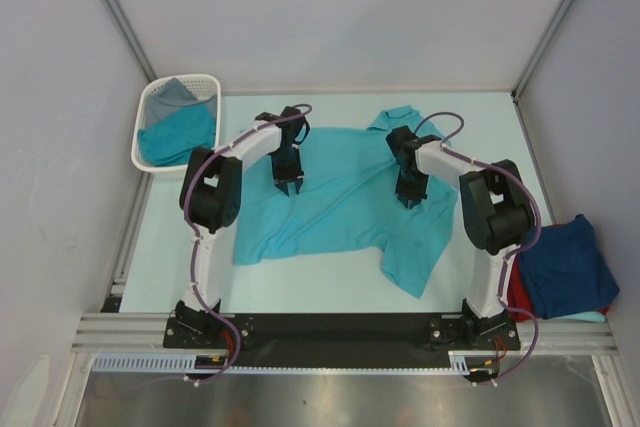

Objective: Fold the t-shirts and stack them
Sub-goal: Flatten out the tshirt

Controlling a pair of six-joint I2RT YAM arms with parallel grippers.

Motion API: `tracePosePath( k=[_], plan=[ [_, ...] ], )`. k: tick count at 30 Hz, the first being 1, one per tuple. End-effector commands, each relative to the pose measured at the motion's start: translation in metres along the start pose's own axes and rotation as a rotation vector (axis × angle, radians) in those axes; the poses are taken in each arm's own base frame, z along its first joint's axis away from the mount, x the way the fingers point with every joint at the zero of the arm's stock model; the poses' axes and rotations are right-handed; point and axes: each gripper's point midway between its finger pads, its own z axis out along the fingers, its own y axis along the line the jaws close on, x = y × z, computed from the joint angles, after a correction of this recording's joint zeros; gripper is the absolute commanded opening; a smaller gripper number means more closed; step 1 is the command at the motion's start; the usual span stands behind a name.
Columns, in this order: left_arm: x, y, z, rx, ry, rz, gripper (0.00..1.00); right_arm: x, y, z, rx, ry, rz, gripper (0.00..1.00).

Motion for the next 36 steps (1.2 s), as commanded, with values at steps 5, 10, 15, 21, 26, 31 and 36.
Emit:
tracePosePath(
  k=[5,10,15,21,26,31,36],
  plan=[
    [-0.029,0.012,0.013,-0.028,-0.093,-0.010,0.36,0.033,-0.026,0.015,0.063,0.112,-0.010,0.06],
    [-0.030,0.011,0.012,-0.028,-0.097,-0.010,0.36,0.038,-0.030,0.016,0.071,0.128,-0.010,0.02],
    [-0.032,0.013,0.012,-0.028,-0.095,-0.015,0.36,0.051,-0.038,0.016,0.085,0.151,-0.015,0.02],
    [-0.037,0.009,0.011,-0.026,-0.096,-0.015,0.36,0.070,-0.047,0.013,0.095,0.170,-0.018,0.02],
    [-0.043,0.009,0.010,-0.024,-0.100,-0.019,0.36,0.083,-0.052,0.012,0.099,0.183,-0.024,0.02],
    [-0.045,0.009,0.010,-0.025,-0.102,-0.024,0.36,0.083,-0.051,0.013,0.095,0.180,-0.023,0.03],
    [-0.048,0.008,-0.008,-0.013,-0.143,-0.033,0.37,0.063,-0.027,-0.004,0.018,0.080,-0.043,0.35]
  ],
)
